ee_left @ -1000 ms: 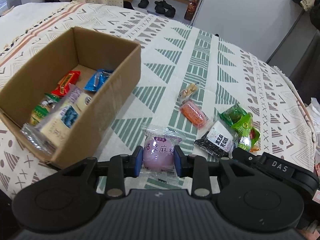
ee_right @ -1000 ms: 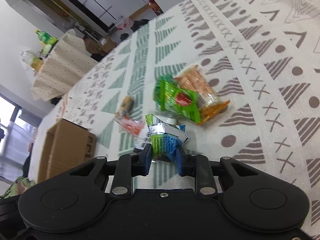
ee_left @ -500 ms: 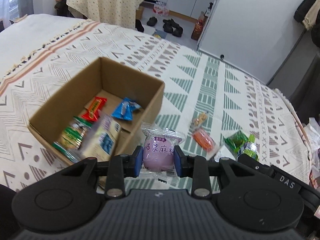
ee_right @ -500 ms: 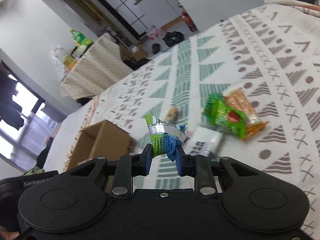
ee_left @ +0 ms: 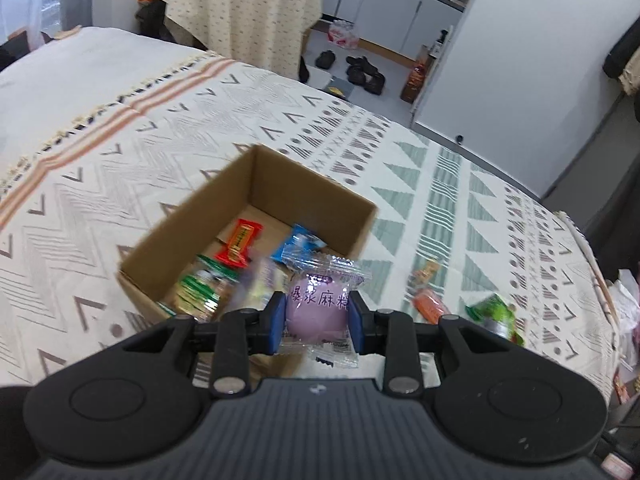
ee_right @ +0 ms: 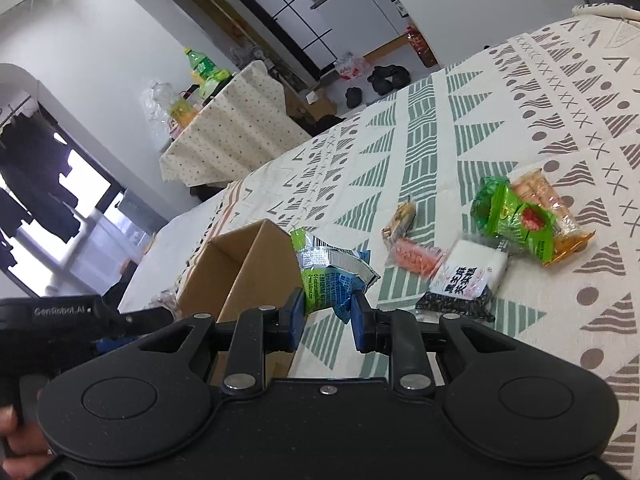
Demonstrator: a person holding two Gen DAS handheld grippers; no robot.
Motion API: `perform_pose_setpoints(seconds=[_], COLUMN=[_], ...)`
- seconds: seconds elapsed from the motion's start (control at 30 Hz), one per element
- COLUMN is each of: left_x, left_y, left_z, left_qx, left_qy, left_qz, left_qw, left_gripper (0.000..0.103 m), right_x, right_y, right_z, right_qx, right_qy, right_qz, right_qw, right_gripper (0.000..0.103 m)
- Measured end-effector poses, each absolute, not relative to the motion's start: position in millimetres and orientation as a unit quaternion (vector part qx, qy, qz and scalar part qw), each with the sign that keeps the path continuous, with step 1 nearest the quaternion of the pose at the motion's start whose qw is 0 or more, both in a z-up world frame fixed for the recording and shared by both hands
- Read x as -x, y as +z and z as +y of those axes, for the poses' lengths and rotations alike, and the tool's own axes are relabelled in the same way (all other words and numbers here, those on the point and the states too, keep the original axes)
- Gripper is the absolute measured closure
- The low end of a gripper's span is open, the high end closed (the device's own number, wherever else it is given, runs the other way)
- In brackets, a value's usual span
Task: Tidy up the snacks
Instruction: 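Carry both packets over the cardboard box and open both tools inside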
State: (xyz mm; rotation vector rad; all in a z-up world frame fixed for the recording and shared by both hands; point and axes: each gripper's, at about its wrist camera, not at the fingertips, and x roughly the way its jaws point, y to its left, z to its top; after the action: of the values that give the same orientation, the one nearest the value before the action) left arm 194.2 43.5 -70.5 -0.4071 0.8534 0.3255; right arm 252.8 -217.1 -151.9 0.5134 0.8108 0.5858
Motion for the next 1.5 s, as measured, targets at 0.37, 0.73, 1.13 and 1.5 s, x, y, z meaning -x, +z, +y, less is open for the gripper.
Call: perform_pose_setpoints(seconds=[0.37, 0.73, 1.13, 1.5], left_x=[-198.0, -207.9, -205.1, -199.7], left_y=[-78.0, -95.1, -110.9, -108.6], left_z=[73.2, 106.8, 139.5, 136.9], left_qx=[0.214, 0.238, 0.257, 0.247], left_qy=[0.181, 0.187, 0.183, 0.167], left_qz=[0.403, 0.412, 0.430, 0.435], left_qw=[0.871, 0.859, 0.846, 0.850], left_gripper=[0.071, 0.071, 0.062, 0.039], right_x=[-248.7, -257.5, -263.1, -250.4], right_y=[-126.8, -121.8, -128.3, -124.7], right_z=[-200.7, -151.8, -97.7, -95.7], right_qx=[-0.232, -0.217, -0.192, -0.174], right_qy=[0.321, 0.349, 0.361, 0.345], right_qz=[0.340, 0.333, 0.353, 0.363], right_qw=[0.853, 0.849, 0.841, 0.848], right_gripper=[0.079, 0.079, 0.075, 0.061])
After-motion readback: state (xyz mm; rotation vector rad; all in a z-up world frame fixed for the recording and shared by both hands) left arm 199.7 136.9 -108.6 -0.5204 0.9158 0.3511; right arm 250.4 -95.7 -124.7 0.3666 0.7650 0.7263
